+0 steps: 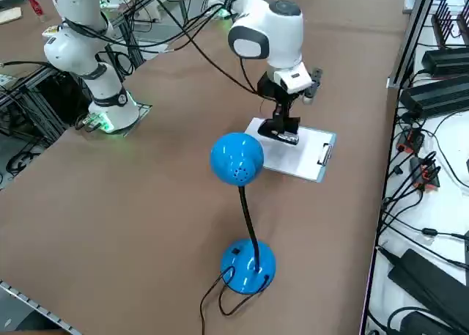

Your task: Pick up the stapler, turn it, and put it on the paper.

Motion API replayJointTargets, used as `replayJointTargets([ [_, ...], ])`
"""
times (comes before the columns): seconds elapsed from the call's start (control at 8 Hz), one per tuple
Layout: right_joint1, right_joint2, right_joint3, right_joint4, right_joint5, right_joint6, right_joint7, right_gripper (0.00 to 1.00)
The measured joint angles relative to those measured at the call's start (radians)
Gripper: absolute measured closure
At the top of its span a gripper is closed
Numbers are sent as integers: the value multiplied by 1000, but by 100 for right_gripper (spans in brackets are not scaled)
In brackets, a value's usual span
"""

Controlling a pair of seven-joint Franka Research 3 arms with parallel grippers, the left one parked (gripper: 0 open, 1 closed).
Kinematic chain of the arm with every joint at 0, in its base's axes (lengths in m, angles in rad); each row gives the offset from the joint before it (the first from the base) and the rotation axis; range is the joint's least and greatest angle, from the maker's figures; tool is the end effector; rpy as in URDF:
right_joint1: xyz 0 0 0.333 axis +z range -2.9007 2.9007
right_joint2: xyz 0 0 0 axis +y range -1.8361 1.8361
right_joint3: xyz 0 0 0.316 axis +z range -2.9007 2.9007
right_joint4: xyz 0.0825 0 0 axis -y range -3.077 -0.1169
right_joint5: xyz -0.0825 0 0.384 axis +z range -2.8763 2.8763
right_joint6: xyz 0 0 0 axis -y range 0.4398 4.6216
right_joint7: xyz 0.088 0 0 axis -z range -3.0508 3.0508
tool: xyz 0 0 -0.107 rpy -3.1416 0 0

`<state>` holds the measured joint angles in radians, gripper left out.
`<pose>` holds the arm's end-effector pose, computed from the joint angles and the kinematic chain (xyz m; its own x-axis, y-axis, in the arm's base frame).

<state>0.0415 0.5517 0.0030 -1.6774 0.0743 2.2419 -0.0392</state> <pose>0.6788 0.0322 0.2834 0.9992 0.0370 0.0137 0.0377 -0.9975 -0.0598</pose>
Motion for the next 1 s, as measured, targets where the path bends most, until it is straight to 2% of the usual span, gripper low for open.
replayJointTargets([
  [0.12, -8, 0, 0, -24, 43, 55, -39, 59],
  [0.38, -7, 1, 7, -94, 65, 191, -49, 59],
  [1.0, -4, 1, 10, -117, 65, 211, -67, 59],
])
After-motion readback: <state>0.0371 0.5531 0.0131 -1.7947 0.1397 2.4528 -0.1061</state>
